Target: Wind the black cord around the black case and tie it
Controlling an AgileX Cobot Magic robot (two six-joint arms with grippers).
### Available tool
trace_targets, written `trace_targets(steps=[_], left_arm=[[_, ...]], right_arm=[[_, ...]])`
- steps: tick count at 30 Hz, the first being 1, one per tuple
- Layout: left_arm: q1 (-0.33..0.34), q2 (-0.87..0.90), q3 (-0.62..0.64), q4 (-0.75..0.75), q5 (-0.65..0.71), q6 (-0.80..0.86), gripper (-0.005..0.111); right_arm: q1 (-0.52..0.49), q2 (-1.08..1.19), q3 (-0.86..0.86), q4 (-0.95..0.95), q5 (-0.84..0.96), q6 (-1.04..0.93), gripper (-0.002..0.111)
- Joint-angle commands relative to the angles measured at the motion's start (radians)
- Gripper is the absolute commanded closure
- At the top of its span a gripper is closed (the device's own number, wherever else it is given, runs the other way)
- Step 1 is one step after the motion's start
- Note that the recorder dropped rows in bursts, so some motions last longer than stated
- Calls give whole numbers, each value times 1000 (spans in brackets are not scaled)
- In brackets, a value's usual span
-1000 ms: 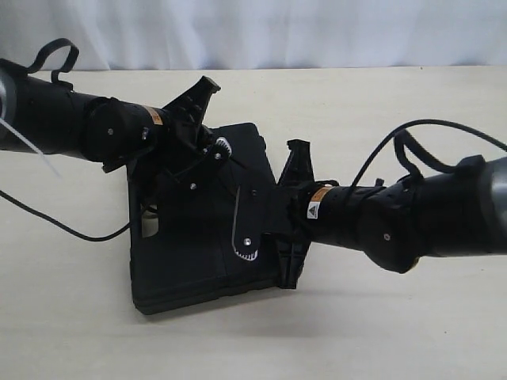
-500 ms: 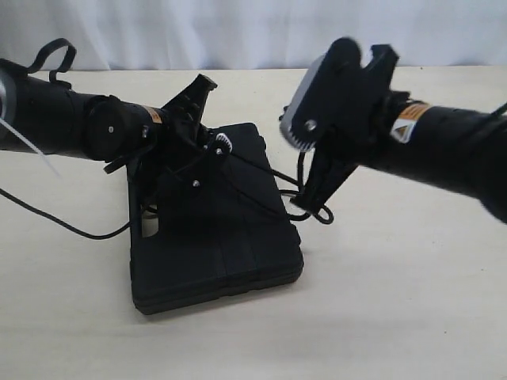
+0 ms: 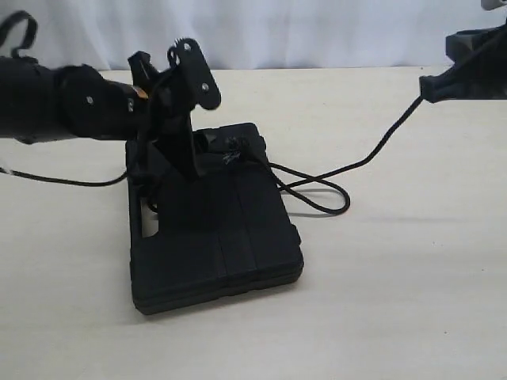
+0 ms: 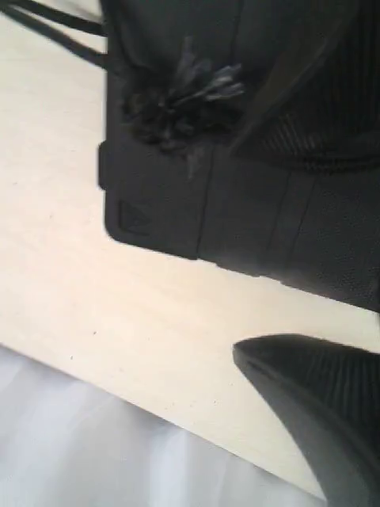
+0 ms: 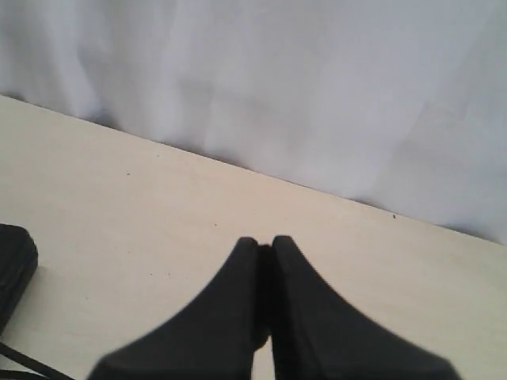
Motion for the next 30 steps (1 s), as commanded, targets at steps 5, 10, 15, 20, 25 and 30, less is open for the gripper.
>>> trace_targets(steps=[5, 10, 15, 20, 25, 30], left_arm=[[208, -84, -134, 1, 617, -573, 66], [247, -35, -164, 301, 893, -898, 66], [245, 24, -147, 326, 888, -1044, 66], [245, 120, -147, 215, 865, -1049, 66], [245, 194, -147, 210, 818, -1049, 66], [245, 251, -147, 186, 732, -1049, 66]], right_arm=[[-137, 22, 5, 5, 71, 65, 104], [-159, 41, 5, 5, 95, 65, 104], [-159, 42, 5, 5, 99, 65, 104], [-159, 42, 5, 5, 97, 65, 104], [-159, 42, 5, 5, 95, 65, 104], [-159, 42, 5, 5, 93, 65, 104]])
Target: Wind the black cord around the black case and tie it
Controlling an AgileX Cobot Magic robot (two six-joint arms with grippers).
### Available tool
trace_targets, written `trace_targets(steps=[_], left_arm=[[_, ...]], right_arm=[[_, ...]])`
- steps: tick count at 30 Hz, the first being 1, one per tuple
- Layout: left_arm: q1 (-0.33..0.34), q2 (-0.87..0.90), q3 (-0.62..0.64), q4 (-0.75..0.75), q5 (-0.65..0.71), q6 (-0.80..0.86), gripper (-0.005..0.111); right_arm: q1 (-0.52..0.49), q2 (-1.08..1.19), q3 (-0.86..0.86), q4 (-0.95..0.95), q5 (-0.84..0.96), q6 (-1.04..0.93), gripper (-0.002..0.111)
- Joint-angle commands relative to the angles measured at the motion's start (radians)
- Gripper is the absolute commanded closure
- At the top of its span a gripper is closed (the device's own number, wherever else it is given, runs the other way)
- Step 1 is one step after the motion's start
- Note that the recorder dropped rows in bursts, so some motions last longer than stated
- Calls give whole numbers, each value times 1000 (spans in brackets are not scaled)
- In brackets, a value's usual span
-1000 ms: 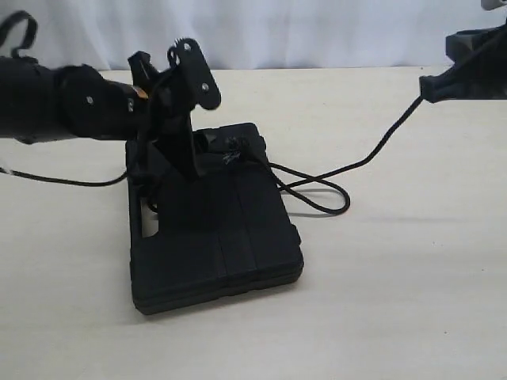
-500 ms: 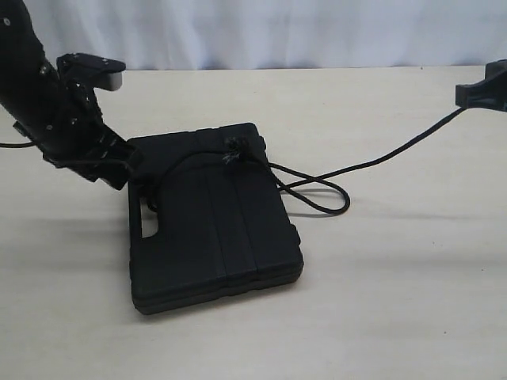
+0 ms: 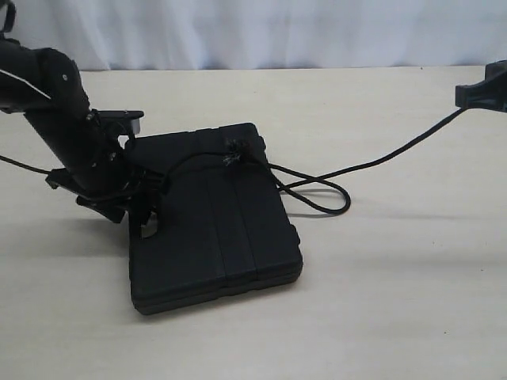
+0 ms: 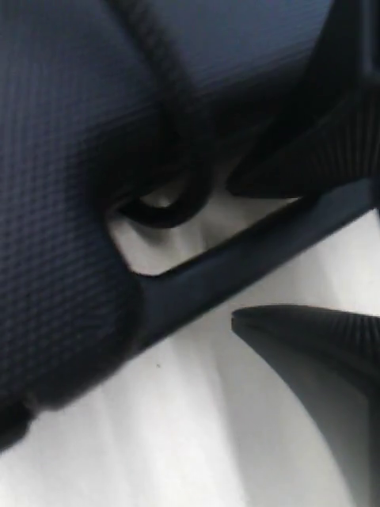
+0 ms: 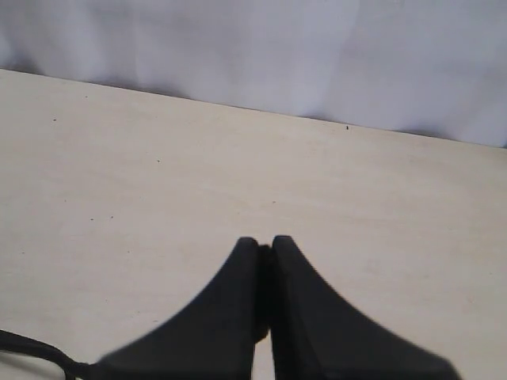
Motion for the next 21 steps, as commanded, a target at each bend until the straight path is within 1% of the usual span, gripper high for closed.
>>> trace_targets(steps=[1, 3, 4, 5, 8, 11, 15, 17, 21], left_arm=[[-1, 49, 2, -9, -83, -7, 66], [-1, 63, 2, -8, -110, -4, 67], [-1, 65, 2, -3, -120, -3, 70], [-1, 65, -3, -1, -123, -3, 76], [5, 44, -33, -4, -111, -3, 106], [5, -6, -88, -12, -47, 2, 107], [17, -80, -166, -8, 27, 2, 107], [41, -97, -187, -8, 47, 2, 107], [115, -108, -211, -8, 98, 2, 107]], right_arm=[[-6, 3, 5, 5, -1, 6, 104], [-6, 3, 5, 5, -1, 6, 104], [-6, 3, 5, 5, -1, 6, 104], [-6, 3, 5, 5, -1, 6, 104], [-9, 3, 5, -15, -1, 3, 104], [-60, 3, 3, -15, -9, -1, 104], [-179, 10, 3, -7, 2, 1, 104], [-234, 26, 3, -7, 15, 1, 104], [-334, 84, 1, -7, 48, -1, 104]])
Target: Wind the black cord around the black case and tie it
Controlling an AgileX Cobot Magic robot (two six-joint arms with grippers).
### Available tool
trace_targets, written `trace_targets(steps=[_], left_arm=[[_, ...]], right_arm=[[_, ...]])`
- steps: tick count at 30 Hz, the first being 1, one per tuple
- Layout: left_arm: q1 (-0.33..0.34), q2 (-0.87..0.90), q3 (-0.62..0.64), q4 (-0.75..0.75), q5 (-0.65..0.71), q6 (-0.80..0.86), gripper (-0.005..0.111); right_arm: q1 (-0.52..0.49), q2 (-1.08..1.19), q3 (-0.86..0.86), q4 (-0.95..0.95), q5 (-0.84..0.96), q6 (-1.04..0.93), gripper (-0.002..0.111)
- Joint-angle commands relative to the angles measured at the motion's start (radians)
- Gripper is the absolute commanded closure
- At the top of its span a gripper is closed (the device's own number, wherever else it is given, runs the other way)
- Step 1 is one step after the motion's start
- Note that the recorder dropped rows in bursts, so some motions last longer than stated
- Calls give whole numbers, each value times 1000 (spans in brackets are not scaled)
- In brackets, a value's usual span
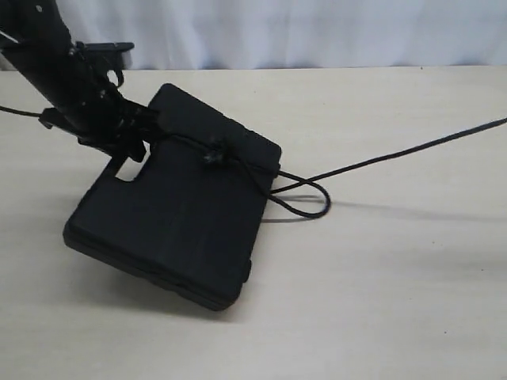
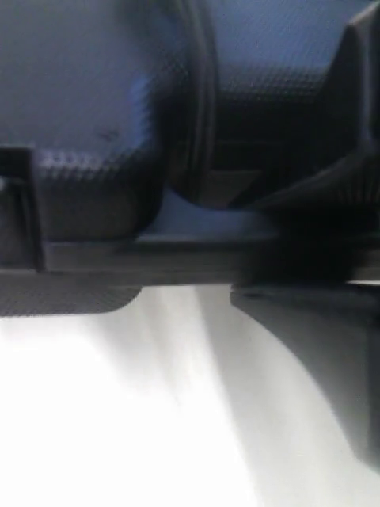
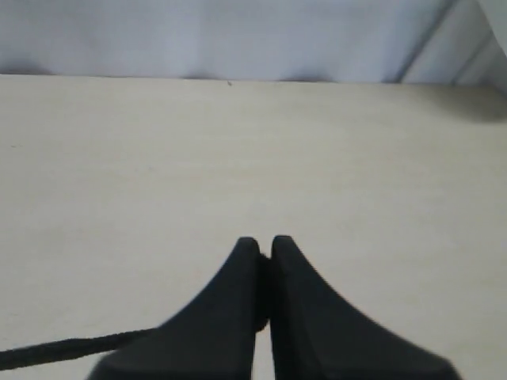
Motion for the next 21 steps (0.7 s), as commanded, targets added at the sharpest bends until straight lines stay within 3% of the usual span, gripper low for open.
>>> trace_targets(steps=[1, 6, 9, 12, 14, 16, 18, 21], left_arm=[[93, -27, -32, -16, 34, -8, 107], [203, -23, -32, -16, 54, 41, 107], [211, -19, -32, -16, 41, 93, 107], [211, -19, -32, -22, -7, 93, 107], [211, -19, -32, -22, -18, 93, 107], [211, -19, -32, -22, -16, 93, 107], [211, -19, -32, -22, -14, 93, 107], [211, -19, -32, -22, -16, 93, 107]], right_arm=[[-101, 69, -3, -4, 34, -1, 104], [-119, 216, -2, -7, 13, -2, 104], [-88, 302, -2, 3, -60, 2, 101], [117, 330, -48, -94, -13, -151, 78], [269, 364, -158, -70, 119, -108, 63], [386, 452, -320, -70, 375, -77, 62], [480, 573, -484, -75, 664, -175, 62], [601, 710, -677, -79, 763, -385, 64]])
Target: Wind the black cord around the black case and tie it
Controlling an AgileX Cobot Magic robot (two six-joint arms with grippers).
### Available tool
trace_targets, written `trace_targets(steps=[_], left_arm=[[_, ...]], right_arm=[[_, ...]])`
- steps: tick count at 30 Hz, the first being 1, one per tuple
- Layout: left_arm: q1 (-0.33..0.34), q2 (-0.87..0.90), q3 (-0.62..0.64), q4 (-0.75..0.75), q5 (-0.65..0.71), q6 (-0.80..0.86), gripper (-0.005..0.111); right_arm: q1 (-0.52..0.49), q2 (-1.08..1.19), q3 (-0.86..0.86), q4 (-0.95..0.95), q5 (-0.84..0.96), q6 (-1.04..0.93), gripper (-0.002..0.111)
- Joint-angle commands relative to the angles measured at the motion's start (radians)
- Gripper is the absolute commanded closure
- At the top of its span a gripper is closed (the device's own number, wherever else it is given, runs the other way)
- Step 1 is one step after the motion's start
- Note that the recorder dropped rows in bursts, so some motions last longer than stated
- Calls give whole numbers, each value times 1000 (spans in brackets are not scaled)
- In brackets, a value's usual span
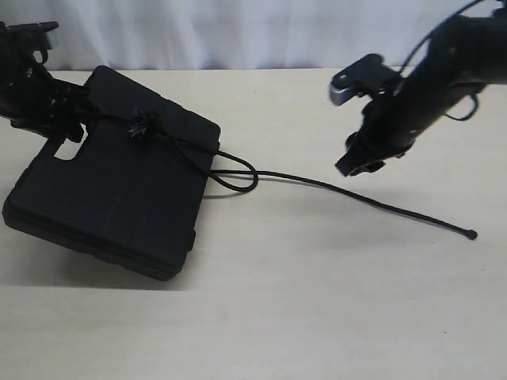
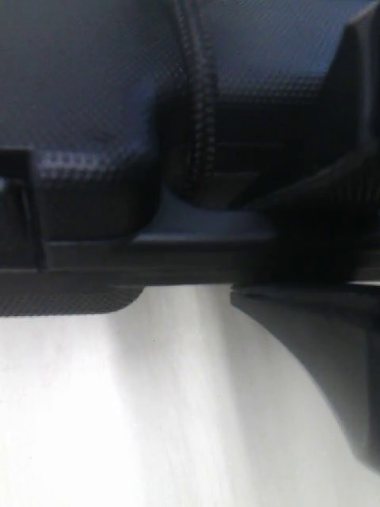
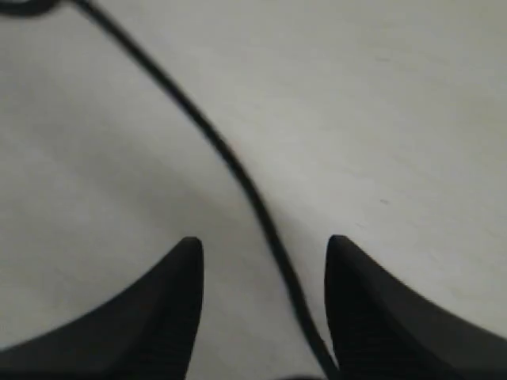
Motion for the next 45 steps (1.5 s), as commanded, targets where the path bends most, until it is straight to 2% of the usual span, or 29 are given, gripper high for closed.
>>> trace_targets(steps=[1, 3, 6, 9, 13, 19, 25, 26, 35, 39, 45], left_arm=[[0, -15, -12, -26, -37, -2, 107], [0, -15, -12, -26, -35, -2, 107], [0, -15, -12, -26, -35, -2, 107], [0, -15, -12, -26, -33, -2, 107], [0, -15, -12, -26, -31, -2, 107], [0, -15, -12, -26, -31, -4, 107], [0, -15, -12, -26, -35, -4, 107], [0, -15, -12, -26, -35, -4, 107], [0, -15, -12, -26, -39, -4, 107], [0, -15, -12, -26, -44, -4, 107], [0, -15, -12, -26, -59, -6, 107]], right_arm=[[120, 133, -174, -15, 113, -252, 66], [160, 168, -205, -50, 84, -349, 73], [190, 208, -235, -131, -32, -232, 81], [186, 267, -295, -174, -23, -146, 82], [188, 342, -372, -172, 72, -157, 82], [188, 375, -399, -162, 81, -172, 82], [188, 381, -399, -142, 68, -175, 60], [188, 384, -399, -137, 65, -184, 60], [188, 415, -399, -83, -29, -216, 72], [188, 424, -399, -85, 30, -213, 103], [183, 391, -397, -102, 136, -149, 104]])
